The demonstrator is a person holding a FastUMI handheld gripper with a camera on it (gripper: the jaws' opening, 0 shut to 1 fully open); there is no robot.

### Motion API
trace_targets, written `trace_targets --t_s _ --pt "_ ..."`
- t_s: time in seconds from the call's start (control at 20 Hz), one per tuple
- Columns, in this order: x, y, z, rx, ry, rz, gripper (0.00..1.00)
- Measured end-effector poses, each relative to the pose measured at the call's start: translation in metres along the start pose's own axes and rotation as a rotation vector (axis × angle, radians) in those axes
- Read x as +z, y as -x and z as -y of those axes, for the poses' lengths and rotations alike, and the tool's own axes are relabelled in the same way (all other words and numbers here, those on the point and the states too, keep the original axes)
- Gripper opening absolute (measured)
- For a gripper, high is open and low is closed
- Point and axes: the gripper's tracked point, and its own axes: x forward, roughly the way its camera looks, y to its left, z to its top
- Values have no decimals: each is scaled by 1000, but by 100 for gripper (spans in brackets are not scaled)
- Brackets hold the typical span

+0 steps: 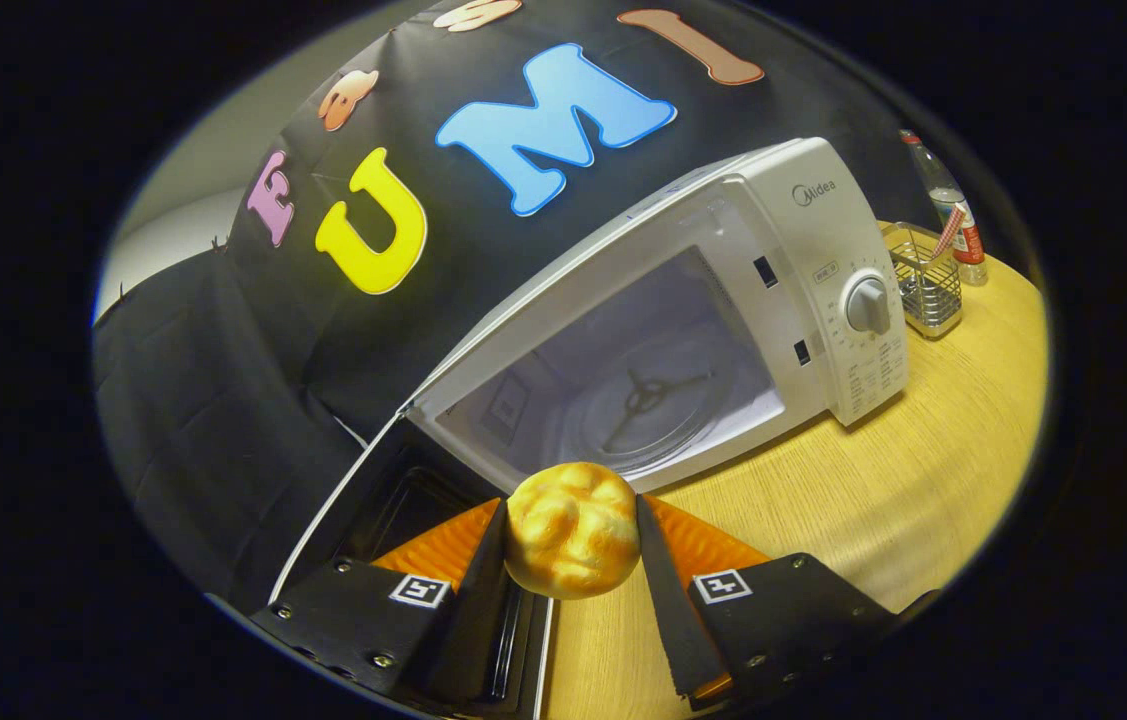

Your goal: Open the microwave, put the food inside, and close the microwave door.

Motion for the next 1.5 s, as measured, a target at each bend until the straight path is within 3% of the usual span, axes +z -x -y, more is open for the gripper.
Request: trace_targets --t_s 0.8,1.25,1.4,1.5 --pt "28 -109 33 -130 -63 203 73" --pt "28 -138 57 -248 -1 244 74" --pt "29 -141 61 -269 -11 244 80" --pt "32 -139 60 -275 15 259 91"
